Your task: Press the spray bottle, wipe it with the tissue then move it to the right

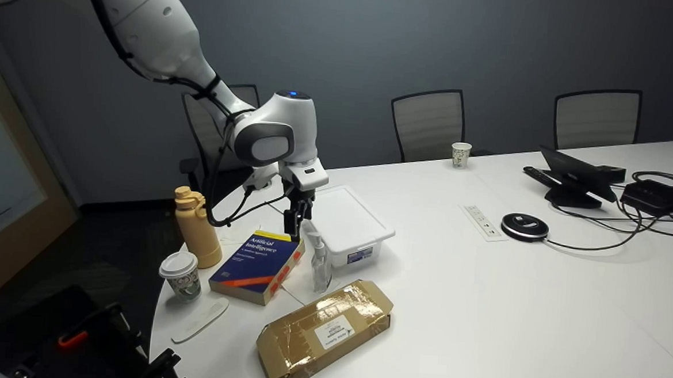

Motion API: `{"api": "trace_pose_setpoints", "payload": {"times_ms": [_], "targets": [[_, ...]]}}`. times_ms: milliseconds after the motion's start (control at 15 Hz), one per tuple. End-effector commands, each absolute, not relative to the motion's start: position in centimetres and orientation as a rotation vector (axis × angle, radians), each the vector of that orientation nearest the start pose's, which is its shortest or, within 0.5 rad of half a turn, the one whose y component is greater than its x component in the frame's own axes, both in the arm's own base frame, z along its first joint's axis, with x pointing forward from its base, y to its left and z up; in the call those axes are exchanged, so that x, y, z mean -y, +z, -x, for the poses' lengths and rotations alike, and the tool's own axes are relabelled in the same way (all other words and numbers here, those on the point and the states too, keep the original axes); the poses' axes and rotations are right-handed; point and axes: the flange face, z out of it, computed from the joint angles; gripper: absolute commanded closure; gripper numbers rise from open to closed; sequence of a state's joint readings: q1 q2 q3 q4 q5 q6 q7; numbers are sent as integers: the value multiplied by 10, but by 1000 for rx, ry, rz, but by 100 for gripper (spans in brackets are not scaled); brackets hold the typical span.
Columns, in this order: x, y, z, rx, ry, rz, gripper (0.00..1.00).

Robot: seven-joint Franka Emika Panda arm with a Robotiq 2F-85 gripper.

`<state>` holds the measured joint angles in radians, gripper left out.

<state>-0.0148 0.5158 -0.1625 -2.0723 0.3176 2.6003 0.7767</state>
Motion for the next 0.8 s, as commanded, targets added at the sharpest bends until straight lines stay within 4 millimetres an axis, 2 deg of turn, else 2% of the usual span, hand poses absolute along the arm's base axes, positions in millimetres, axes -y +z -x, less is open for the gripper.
{"api": "trace_pose_setpoints", "payload": {"times_ms": [0, 733], "targets": [[109, 176, -582, -1754, 39, 2540, 0], [117, 163, -599, -1694, -23, 2643, 0]]}}
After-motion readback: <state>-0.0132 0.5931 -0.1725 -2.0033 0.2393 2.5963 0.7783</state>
